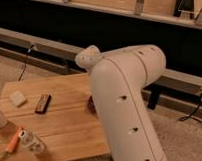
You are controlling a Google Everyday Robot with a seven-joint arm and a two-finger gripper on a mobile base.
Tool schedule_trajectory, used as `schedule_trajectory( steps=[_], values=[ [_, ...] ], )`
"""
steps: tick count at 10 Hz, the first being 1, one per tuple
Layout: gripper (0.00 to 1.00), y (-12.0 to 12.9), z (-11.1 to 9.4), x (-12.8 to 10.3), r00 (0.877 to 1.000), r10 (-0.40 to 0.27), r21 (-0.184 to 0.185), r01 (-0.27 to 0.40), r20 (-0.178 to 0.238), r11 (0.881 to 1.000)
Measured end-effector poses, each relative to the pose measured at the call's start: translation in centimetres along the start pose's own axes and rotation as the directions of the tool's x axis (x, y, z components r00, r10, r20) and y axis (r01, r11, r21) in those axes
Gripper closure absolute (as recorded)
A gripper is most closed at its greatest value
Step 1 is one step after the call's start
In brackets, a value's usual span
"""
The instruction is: Drag the ceramic bowl in a circle
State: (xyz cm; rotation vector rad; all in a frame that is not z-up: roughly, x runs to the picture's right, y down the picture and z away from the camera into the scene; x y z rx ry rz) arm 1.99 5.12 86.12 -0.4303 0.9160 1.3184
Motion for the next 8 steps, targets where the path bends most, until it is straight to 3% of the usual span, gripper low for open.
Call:
schedule_trajectory(
  steps=[3, 5, 7, 8],
  values=[
    [1.00, 6.9, -2.2, -3.9, 0.998, -0.060, -0.016, 0.060, 0.015, 0.998],
    [1.00, 11.6, -3.8, -5.2, 0.993, -0.117, -0.024, 0.118, 0.031, 0.993],
    [1.00, 15.7, -5.1, -5.4, 0.981, -0.188, -0.021, 0.189, 0.046, 0.982],
    [1.00, 19.2, -6.1, -4.5, 0.963, -0.263, -0.019, 0.264, 0.056, 0.964]
  ],
)
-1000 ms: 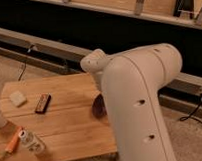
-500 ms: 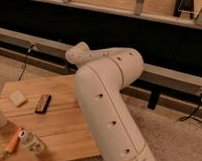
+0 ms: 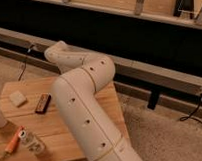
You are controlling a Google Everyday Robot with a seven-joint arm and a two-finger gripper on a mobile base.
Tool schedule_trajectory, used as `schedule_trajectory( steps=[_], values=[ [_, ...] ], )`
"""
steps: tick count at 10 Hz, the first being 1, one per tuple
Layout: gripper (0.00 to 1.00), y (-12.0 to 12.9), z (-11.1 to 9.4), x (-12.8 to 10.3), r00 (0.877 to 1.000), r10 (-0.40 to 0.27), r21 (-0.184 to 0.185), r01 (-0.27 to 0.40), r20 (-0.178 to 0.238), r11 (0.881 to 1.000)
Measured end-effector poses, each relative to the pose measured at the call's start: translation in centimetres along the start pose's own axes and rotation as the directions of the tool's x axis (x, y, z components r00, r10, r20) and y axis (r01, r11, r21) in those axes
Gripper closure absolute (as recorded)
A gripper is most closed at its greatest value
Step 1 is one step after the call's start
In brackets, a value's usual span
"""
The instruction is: Drag the ceramic bowl in a circle
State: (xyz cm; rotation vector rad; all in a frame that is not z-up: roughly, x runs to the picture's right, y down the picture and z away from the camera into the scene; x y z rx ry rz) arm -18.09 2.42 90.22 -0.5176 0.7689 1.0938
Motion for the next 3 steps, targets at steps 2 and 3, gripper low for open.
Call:
schedule_trajectory(
  steps=[2, 3],
  values=[
    [1.00, 5.5, -1.2, 1.4, 0.990, -0.139, -0.006, 0.139, 0.004, 0.990],
    [1.00, 8.3, -1.7, 3.0, 0.973, -0.229, 0.002, 0.229, 0.005, 0.973]
  ],
)
